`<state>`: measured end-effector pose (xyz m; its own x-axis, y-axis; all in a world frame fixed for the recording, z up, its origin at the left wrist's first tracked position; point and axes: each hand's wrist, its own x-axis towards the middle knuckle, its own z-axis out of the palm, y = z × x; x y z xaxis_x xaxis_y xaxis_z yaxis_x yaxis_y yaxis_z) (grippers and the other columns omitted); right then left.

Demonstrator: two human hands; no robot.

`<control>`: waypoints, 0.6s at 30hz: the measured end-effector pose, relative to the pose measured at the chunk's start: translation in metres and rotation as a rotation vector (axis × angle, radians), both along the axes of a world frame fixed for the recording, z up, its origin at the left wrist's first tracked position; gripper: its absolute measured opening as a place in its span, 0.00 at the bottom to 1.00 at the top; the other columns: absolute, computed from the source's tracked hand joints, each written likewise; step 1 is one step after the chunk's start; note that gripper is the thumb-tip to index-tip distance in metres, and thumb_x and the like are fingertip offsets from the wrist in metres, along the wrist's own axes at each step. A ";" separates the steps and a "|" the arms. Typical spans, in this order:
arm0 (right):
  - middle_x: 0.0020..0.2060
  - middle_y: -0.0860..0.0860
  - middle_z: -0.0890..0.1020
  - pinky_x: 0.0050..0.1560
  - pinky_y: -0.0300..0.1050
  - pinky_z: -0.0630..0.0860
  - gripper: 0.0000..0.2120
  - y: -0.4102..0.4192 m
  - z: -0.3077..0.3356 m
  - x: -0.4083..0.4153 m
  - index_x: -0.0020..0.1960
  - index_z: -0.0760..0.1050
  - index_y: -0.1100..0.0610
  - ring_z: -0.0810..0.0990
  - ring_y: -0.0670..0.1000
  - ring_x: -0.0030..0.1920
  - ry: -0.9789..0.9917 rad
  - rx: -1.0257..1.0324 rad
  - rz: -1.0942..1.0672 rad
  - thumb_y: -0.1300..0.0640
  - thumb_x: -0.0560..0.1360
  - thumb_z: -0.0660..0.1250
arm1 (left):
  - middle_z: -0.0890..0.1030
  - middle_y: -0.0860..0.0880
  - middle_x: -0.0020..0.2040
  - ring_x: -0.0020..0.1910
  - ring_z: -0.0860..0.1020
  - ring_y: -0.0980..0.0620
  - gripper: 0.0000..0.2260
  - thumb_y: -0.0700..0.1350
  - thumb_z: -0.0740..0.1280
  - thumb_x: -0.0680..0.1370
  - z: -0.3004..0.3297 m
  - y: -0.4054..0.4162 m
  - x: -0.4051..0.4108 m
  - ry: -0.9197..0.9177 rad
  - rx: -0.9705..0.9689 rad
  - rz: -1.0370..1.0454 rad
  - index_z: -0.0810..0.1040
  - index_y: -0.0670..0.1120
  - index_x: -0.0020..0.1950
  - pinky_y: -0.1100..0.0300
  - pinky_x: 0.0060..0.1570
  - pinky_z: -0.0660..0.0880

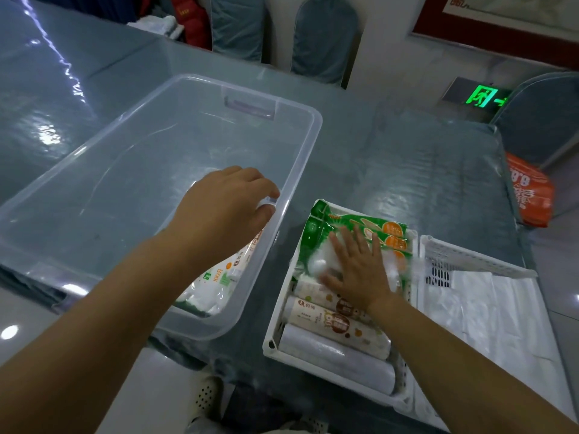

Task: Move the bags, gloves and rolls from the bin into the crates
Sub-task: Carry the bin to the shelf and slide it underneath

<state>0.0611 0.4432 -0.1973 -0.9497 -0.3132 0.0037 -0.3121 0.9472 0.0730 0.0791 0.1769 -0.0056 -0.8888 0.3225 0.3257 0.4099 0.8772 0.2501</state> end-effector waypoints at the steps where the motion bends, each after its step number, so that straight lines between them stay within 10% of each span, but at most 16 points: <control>1: 0.76 0.57 0.50 0.71 0.62 0.37 0.40 0.001 -0.003 -0.003 0.76 0.45 0.51 0.44 0.59 0.75 -0.026 0.003 -0.019 0.30 0.72 0.47 | 0.81 0.49 0.55 0.51 0.77 0.48 0.10 0.47 0.64 0.76 0.000 0.000 0.000 0.000 0.000 -0.001 0.79 0.49 0.56 0.61 0.44 0.64; 7: 0.76 0.56 0.40 0.70 0.61 0.32 0.40 0.002 -0.002 -0.009 0.75 0.35 0.48 0.34 0.57 0.74 -0.125 0.012 -0.082 0.30 0.73 0.47 | 0.80 0.48 0.57 0.54 0.76 0.47 0.11 0.47 0.64 0.77 0.002 -0.005 -0.003 0.001 0.020 0.017 0.78 0.48 0.58 0.59 0.45 0.66; 12: 0.72 0.57 0.65 0.73 0.53 0.48 0.27 -0.017 0.038 0.003 0.72 0.61 0.56 0.59 0.57 0.73 0.059 -0.226 -0.126 0.42 0.78 0.56 | 0.80 0.47 0.57 0.54 0.76 0.45 0.11 0.47 0.64 0.76 0.007 -0.026 -0.006 0.017 0.029 0.017 0.78 0.48 0.58 0.57 0.45 0.65; 15: 0.49 0.57 0.81 0.51 0.49 0.72 0.12 -0.044 0.081 0.007 0.56 0.76 0.59 0.79 0.56 0.49 0.269 -0.495 -0.098 0.54 0.79 0.60 | 0.80 0.48 0.54 0.51 0.78 0.44 0.10 0.46 0.65 0.75 0.012 -0.055 -0.015 0.011 0.004 0.011 0.79 0.49 0.56 0.54 0.44 0.70; 18: 0.30 0.49 0.75 0.29 0.42 0.65 0.10 -0.081 0.119 0.006 0.41 0.73 0.55 0.71 0.49 0.28 0.308 -0.658 -0.129 0.55 0.80 0.58 | 0.81 0.48 0.51 0.48 0.78 0.43 0.09 0.44 0.67 0.74 0.015 -0.100 -0.032 0.019 -0.034 0.029 0.79 0.49 0.54 0.54 0.44 0.71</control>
<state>0.0666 0.3621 -0.0785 -0.9044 -0.0404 0.4247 -0.2524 0.8532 -0.4564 0.0475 0.0767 0.0091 -0.8916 0.3078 0.3321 0.3887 0.8965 0.2128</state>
